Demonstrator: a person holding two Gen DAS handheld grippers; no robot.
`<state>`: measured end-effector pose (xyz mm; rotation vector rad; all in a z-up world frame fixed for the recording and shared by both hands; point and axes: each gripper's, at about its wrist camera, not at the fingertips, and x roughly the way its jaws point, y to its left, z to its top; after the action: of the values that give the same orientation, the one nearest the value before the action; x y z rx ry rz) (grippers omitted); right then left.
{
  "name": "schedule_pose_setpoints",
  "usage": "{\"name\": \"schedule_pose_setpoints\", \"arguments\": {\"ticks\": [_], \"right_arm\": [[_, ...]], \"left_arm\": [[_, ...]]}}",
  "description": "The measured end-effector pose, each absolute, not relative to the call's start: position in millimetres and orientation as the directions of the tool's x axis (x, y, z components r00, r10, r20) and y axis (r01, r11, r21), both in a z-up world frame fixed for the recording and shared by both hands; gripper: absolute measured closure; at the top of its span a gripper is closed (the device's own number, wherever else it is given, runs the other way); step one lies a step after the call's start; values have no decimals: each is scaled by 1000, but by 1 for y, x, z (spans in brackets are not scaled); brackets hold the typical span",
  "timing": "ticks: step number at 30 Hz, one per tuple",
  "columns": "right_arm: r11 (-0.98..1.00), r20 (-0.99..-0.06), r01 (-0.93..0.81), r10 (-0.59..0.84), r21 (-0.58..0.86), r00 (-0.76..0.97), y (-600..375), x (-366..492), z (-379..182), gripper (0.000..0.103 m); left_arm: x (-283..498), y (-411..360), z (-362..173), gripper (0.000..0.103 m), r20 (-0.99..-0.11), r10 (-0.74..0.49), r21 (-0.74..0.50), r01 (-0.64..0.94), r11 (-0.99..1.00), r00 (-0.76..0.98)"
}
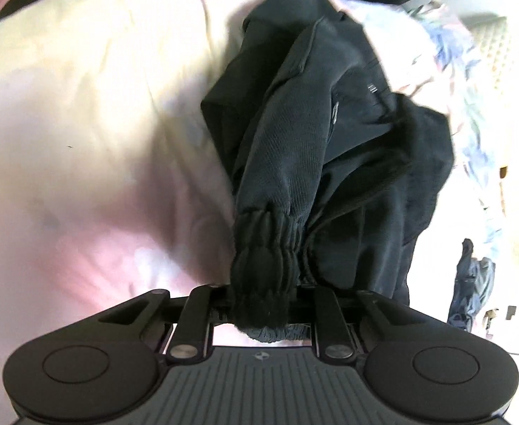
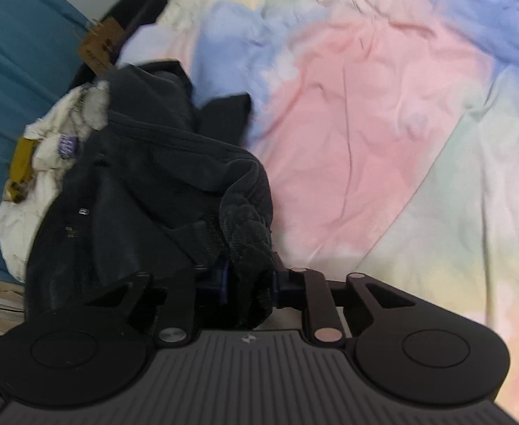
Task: Fold clothes
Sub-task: 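Lift the jacket by its cuffs with both grippers, shaking it out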
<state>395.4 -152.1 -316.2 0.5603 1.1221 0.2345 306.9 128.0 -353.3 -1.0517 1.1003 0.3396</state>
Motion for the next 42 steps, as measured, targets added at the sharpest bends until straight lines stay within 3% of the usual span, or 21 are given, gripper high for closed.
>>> {"name": "schedule_pose_setpoints", "arguments": {"ticks": [16,29,42], "right_arm": [[721,-600,13,566,693,565,-170,299,-182,86],[774,-620,15,494,632,610,-162,226,-138,87],[799,-586,-34,469,601,661,-203,206,-79,87]], "left_arm": [[159,123,-268,88,-753,-153,-634,-645,426,640],[42,108,-235,87,-699,-212,-699,-590,405,683],[-4,15,-205,87,-613,-271,-775,-498,389,742]]}}
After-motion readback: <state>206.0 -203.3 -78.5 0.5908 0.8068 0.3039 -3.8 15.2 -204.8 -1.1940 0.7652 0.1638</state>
